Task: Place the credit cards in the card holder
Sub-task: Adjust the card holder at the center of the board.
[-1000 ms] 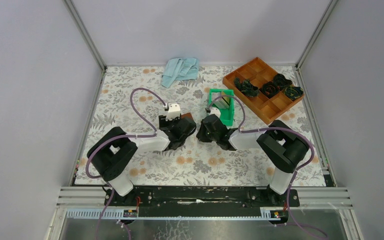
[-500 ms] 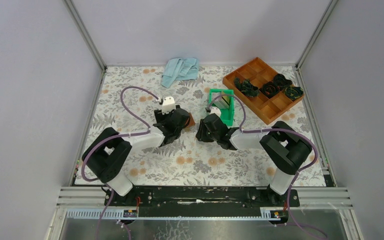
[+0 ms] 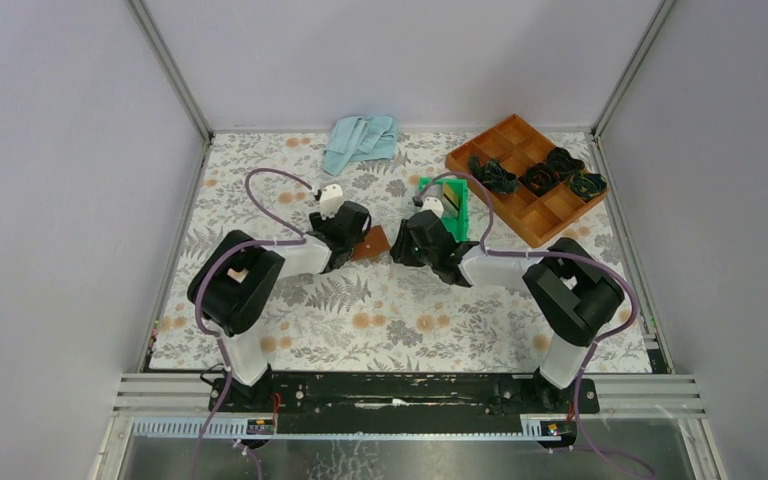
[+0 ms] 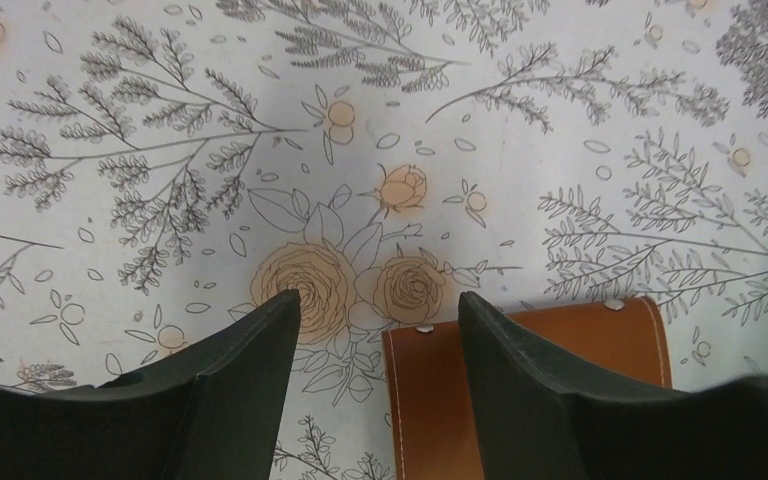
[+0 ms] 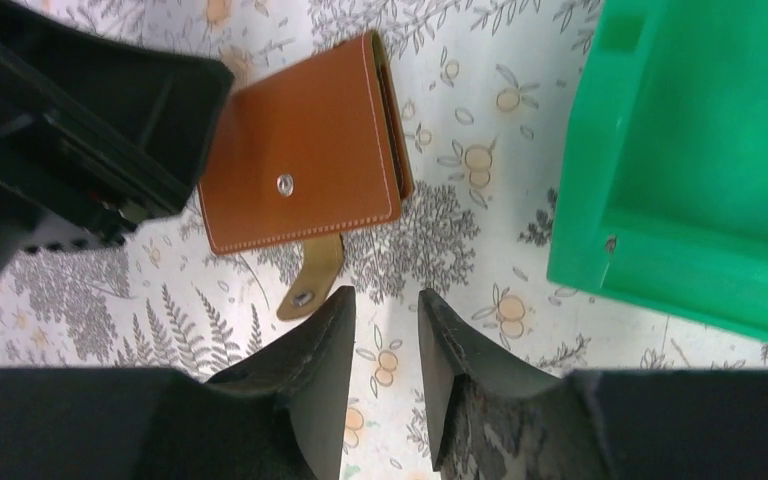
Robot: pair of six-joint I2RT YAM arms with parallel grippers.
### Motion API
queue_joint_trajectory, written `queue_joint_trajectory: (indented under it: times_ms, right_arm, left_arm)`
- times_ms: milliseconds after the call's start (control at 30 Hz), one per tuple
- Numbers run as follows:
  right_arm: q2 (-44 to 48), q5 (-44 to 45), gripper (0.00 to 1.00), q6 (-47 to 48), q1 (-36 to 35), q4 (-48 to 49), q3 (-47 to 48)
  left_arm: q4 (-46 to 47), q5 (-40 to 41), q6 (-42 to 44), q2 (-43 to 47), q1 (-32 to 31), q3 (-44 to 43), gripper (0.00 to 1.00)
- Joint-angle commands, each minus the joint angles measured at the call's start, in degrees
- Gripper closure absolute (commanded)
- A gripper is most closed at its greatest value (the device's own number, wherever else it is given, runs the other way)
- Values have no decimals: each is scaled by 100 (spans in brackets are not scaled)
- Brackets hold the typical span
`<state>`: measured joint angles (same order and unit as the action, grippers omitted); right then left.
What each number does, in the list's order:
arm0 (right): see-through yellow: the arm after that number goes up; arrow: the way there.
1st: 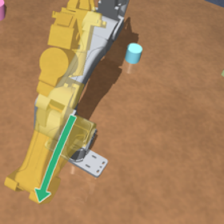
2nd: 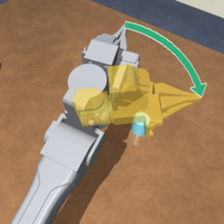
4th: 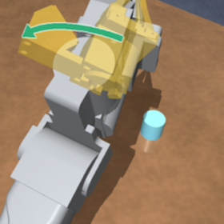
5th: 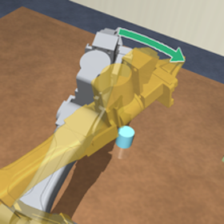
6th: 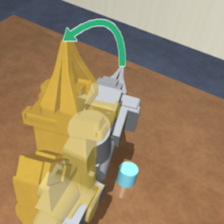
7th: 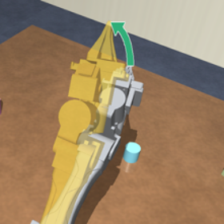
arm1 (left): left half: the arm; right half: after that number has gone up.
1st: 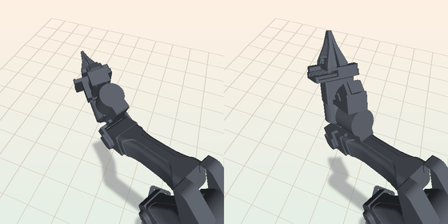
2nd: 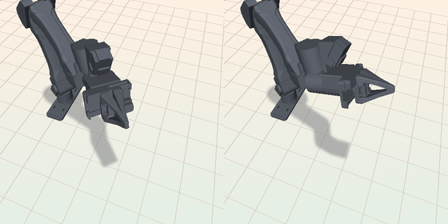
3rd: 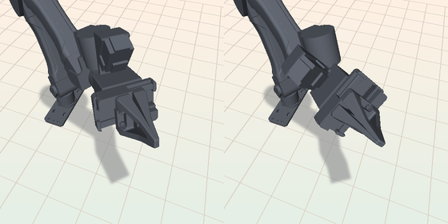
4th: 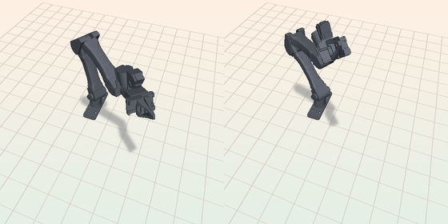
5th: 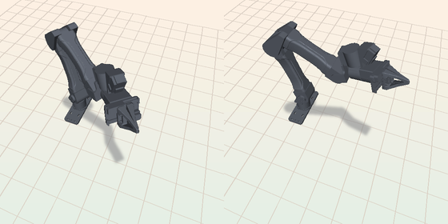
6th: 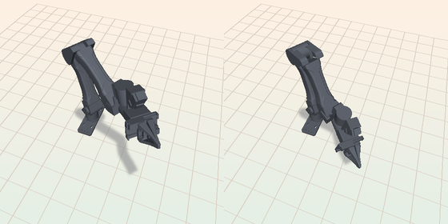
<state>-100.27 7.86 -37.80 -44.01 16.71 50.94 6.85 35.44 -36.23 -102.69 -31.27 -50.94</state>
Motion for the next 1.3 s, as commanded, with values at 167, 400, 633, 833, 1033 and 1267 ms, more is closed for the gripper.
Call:
queue_joint_trajectory:
  times_ms: [167, 400, 633, 833, 1033, 1267]
  right_arm:
    - [-518, -157, 67, 67, 191, -185, 586]
    - [-702, -289, 70, 206, 192, -277, 683]
    - [-854, -515, 70, 296, 182, -339, 840]
    - [-743, -431, 71, 397, 182, -434, 785]
    - [-164, -108, 70, 609, 179, -605, 537]
    - [110, 3, 70, 799, 73, -763, 800]
  left_arm:
    - [296, -315, -399, 148, 50, 646, 37]
    - [295, -369, -756, 426, -86, 1208, 40]
    - [-1, -253, -939, 674, -589, 1426, 41]
    - [-351, -102, -1127, 879, -987, 1461, 41]
    - [-634, 63, -1270, 1215, -1197, 1583, 41]
    - [-905, 277, -1343, 1557, -1274, 1648, 41]
